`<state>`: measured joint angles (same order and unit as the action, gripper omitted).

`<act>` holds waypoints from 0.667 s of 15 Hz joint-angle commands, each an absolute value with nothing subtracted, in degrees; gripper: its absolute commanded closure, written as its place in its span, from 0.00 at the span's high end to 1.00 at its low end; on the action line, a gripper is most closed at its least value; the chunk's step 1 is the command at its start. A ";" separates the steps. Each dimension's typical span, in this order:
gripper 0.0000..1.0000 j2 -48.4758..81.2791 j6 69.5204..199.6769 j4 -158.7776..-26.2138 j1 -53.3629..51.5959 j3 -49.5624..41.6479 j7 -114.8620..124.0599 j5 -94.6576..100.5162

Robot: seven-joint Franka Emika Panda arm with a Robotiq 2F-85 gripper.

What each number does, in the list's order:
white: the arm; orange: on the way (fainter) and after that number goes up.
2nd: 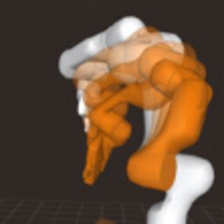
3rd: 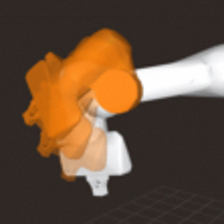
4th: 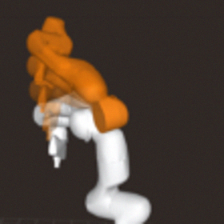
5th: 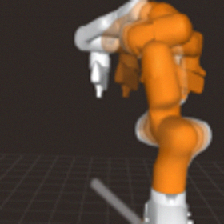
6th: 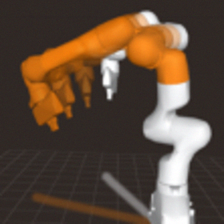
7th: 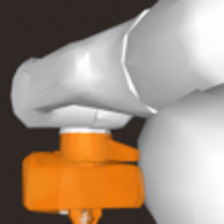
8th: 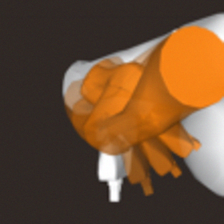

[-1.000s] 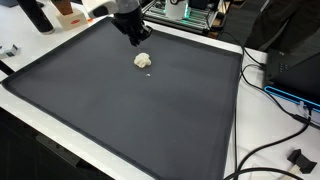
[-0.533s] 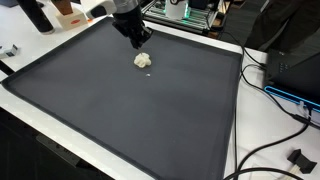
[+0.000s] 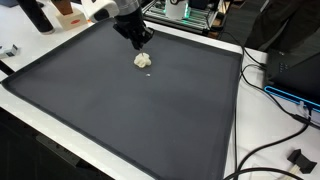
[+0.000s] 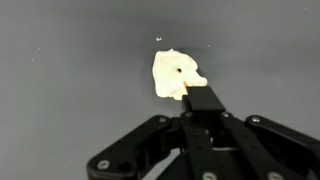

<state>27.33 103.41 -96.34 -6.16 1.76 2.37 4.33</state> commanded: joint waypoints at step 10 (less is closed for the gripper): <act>0.03 27.48 105.61 -98.28 -0.25 4.84 -12.39 -9.77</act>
<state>27.66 104.29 -96.66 -2.41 3.39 -8.95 -6.10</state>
